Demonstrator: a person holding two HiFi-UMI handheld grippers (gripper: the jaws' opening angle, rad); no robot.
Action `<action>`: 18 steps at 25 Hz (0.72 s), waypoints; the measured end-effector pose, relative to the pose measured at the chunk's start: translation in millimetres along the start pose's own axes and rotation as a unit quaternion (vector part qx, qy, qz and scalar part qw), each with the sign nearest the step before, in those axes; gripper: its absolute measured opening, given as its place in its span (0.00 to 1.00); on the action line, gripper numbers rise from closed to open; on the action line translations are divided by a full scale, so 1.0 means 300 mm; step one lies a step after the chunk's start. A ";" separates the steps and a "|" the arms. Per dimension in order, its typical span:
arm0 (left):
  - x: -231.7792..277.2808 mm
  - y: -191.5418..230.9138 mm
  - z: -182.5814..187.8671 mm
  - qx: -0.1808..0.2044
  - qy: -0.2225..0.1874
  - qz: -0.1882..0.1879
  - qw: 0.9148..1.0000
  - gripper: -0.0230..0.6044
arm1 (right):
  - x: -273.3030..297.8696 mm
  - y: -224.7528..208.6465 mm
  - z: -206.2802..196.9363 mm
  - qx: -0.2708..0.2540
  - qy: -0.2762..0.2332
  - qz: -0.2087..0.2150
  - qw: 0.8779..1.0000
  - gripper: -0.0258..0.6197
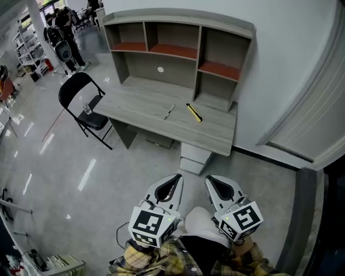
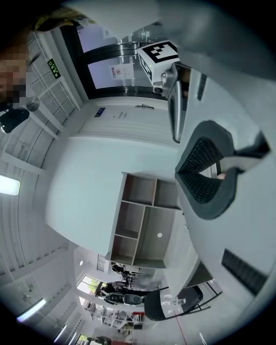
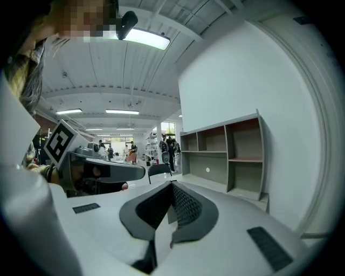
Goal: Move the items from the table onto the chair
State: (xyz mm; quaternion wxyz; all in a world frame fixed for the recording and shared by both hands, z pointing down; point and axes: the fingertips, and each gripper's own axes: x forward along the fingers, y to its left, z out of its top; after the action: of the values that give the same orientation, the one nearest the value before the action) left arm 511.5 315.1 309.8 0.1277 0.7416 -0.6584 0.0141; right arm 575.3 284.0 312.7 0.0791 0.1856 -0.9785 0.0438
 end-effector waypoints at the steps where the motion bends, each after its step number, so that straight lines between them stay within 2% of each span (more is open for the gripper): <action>1: 0.004 0.005 -0.006 -0.002 0.003 0.001 1.000 0.04 | 0.004 0.001 -0.010 0.001 0.004 0.001 1.000 0.07; 10: 0.075 0.094 -0.063 -0.031 0.023 0.024 0.999 0.04 | 0.100 -0.049 -0.088 0.028 0.034 0.023 0.999 0.07; 14: 0.162 0.180 -0.048 -0.036 0.026 0.038 0.998 0.04 | 0.218 -0.112 -0.089 0.032 0.043 0.041 0.998 0.07; 18: 0.317 0.300 -0.006 -0.036 0.029 0.047 0.998 0.04 | 0.390 -0.235 -0.053 0.035 0.041 0.057 0.997 0.07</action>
State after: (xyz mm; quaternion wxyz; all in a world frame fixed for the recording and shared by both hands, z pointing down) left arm 436.1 213.9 344.8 0.1720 0.7040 -0.6888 0.0179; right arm 496.0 178.8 352.3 0.1101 0.1306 -0.9811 0.0905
